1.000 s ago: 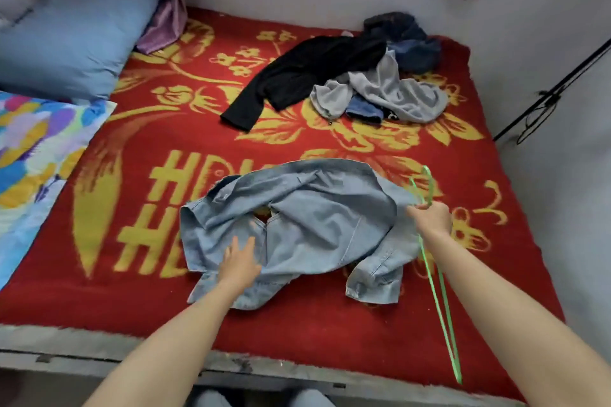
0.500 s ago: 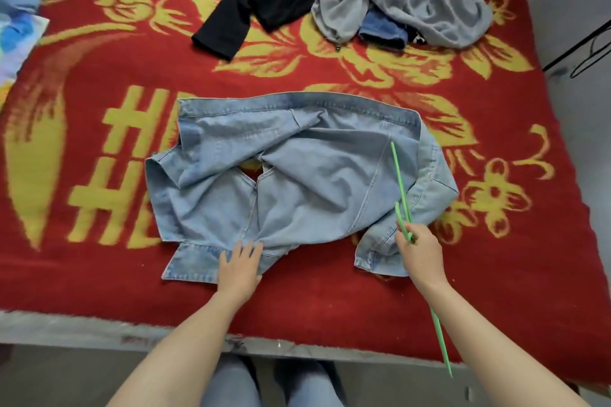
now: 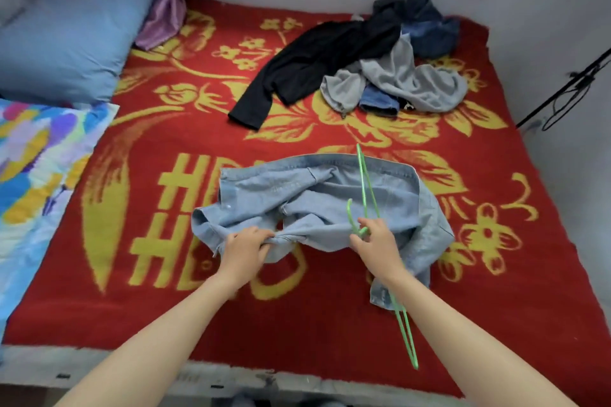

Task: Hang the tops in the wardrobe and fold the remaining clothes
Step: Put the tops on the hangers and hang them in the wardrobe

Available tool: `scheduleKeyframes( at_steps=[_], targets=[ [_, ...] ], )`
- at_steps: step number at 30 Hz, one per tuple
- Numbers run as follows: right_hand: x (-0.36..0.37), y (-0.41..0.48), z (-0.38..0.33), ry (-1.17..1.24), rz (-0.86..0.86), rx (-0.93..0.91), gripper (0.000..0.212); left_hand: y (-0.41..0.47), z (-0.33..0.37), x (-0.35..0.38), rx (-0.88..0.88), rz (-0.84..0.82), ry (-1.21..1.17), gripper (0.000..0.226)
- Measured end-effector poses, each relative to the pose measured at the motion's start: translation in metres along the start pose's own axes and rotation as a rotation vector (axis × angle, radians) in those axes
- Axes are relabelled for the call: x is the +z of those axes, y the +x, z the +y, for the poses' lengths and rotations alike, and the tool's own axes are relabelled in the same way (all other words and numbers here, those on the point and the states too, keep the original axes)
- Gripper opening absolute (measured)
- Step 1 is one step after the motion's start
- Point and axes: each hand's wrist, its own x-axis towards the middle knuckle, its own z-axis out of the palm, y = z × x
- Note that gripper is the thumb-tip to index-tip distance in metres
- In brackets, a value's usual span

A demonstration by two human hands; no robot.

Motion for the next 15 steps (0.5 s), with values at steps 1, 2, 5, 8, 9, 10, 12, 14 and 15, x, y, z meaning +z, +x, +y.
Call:
scheduleKeyframes(
  at_steps=[1,2,5,8,9,10,12,14,15],
  targets=[
    [0.006,-0.001,-0.019,-0.013,-0.059,-0.047,0.049,0.006,0.003,-0.023,0.021,0.033,-0.071,0.045],
    [0.011,-0.001,-0.044,-0.035,-0.105,-0.103,0.054,0.01,0.007,-0.053,0.057,0.052,-0.11,0.044],
    [0.024,-0.005,-0.108,-0.087,-0.143,-0.254,0.055,0.017,0.021,-0.13,0.246,0.134,-0.124,0.024],
    [0.019,-0.003,-0.156,-0.072,-0.02,-0.377,0.036,0.02,0.03,-0.193,0.422,0.231,-0.046,0.023],
    [0.014,-0.004,-0.174,-0.056,0.028,-0.419,0.028,0.02,0.031,-0.215,0.457,0.26,-0.024,0.023],
    [0.008,-0.003,-0.189,-0.044,0.063,-0.453,0.022,0.021,0.031,-0.232,0.496,0.302,-0.007,0.022],
    [-0.008,-0.002,-0.225,-0.031,0.092,-0.504,0.022,0.025,0.032,-0.265,0.486,0.431,0.0,0.029],
    [-0.027,-0.004,-0.269,0.069,0.116,-0.49,0.04,0.021,0.032,-0.297,0.326,0.643,0.022,0.035],
    [-0.037,-0.003,-0.289,0.12,0.134,-0.457,0.046,0.019,0.033,-0.309,0.204,0.749,0.046,0.029]
  ],
)
